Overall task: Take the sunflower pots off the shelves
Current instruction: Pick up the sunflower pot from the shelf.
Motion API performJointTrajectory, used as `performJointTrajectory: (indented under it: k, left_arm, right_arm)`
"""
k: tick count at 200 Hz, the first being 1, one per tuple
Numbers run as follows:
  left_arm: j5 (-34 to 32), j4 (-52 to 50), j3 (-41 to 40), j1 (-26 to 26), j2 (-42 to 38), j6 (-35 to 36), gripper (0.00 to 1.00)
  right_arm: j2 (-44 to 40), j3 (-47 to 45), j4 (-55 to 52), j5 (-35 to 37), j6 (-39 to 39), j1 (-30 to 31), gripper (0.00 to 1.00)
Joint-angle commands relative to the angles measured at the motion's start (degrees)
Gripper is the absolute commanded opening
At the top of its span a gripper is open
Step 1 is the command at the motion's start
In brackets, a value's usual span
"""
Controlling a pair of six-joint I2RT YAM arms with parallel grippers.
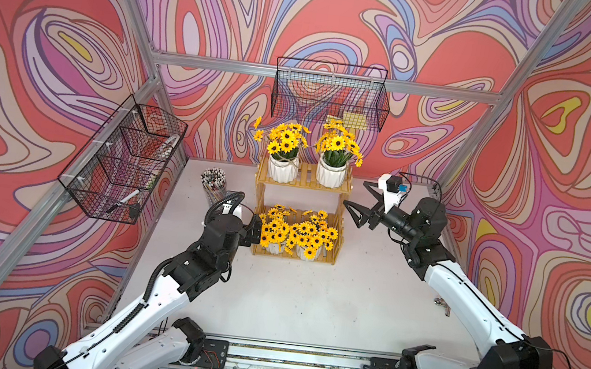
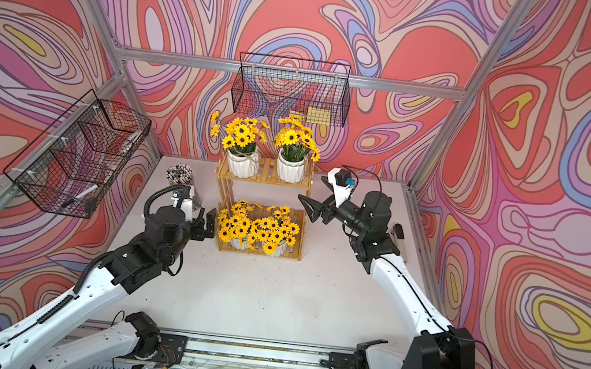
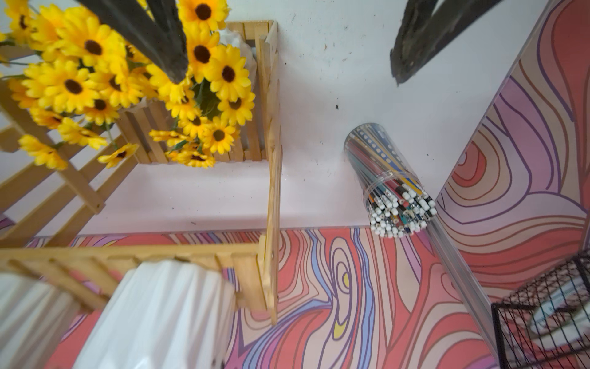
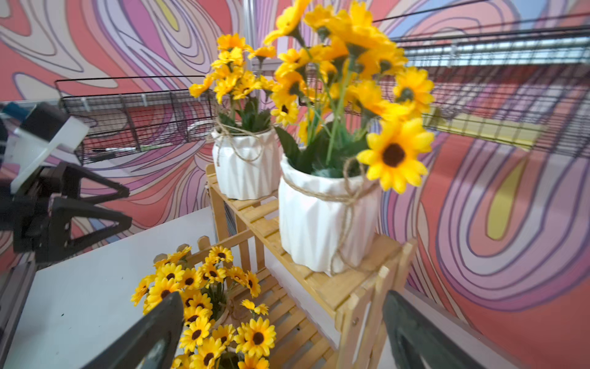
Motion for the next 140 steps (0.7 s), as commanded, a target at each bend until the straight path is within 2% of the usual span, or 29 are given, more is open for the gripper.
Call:
performJointTrajectory:
  k: [1,61,140]
  left_arm:
    - [2.1,-6.4,3.4,0.0,-2.7,-0.9,1.0]
    - [6.4,-6.8,2.4,0.0,-13.1,0.3,1.0]
    - [7.6,-8.1,6.6,0.0,-12.2,2.8,1.0]
  right_arm:
    - [3.1,3.6,0.5,-9.2,-4.5,0.3,0.98]
    - [7.7,9.1,-1.3,-7.8,-5.7,0.3,0.98]
    - [13.8,14.3,-0.8,-5.9,-4.8,-0.1,0.98]
